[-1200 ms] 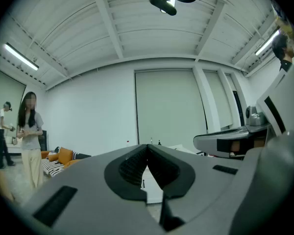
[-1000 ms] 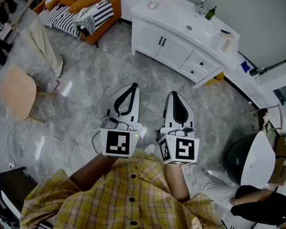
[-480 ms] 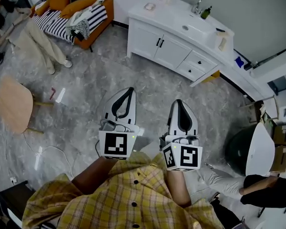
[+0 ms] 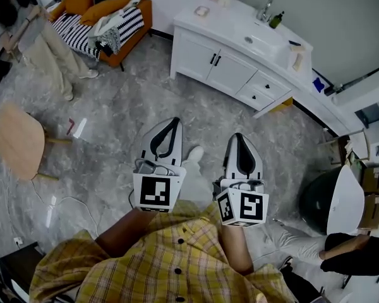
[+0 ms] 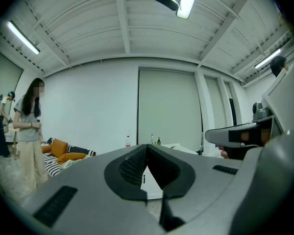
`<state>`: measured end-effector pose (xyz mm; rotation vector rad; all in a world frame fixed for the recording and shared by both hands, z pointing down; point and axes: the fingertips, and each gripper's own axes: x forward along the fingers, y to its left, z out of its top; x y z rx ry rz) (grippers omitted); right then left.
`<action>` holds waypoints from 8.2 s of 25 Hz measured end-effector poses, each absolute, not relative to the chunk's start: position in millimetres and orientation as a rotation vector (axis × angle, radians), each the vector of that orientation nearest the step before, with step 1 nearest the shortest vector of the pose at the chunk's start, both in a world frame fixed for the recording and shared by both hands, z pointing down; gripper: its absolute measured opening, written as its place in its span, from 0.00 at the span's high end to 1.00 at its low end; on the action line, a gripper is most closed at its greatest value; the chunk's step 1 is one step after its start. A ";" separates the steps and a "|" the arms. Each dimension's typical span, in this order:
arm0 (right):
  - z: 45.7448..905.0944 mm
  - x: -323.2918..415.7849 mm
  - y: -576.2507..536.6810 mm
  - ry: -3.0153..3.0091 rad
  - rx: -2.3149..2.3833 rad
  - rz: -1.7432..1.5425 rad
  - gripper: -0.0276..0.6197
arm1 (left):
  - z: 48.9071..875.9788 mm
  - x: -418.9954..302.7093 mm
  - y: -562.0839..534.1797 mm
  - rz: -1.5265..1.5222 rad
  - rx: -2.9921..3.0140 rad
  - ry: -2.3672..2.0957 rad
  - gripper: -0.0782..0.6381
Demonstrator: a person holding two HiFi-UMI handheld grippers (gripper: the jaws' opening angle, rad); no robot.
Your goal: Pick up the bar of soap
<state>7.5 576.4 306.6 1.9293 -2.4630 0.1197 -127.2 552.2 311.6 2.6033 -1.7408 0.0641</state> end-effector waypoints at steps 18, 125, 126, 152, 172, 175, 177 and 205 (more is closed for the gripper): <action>315.8 20.0 393.6 -2.514 1.900 0.161 0.92 | 312.2 -108.2 375.5 0.127 2.626 -1.777 0.88; 426.2 81.8 -399.6 -2.277 1.888 0.697 0.92 | 553.0 -28.9 -440.3 0.949 2.125 -1.181 0.87; 429.7 83.3 -404.3 -2.275 1.887 0.714 0.92 | 560.0 -28.6 -444.5 0.963 2.107 -1.173 0.87; 489.1 112.6 -475.1 -2.204 1.839 0.895 0.93 | 683.2 -18.7 -469.1 1.230 1.743 -0.990 0.61; 470.5 113.9 -453.0 -2.235 1.877 0.875 0.93 | 654.8 -21.1 -468.5 1.205 1.788 -1.024 0.61; 458.9 108.0 -440.0 -2.247 1.888 0.842 0.92 | 629.6 -17.3 -469.7 1.116 1.878 -1.077 0.61; 451.1 103.6 -429.9 -2.255 1.896 0.821 0.93 | 609.1 -18.0 -468.4 1.066 1.938 -1.129 0.61; 312.6 10.6 -291.0 -2.366 1.971 0.297 0.93 | 297.2 -77.3 -309.9 0.220 2.692 -1.519 0.61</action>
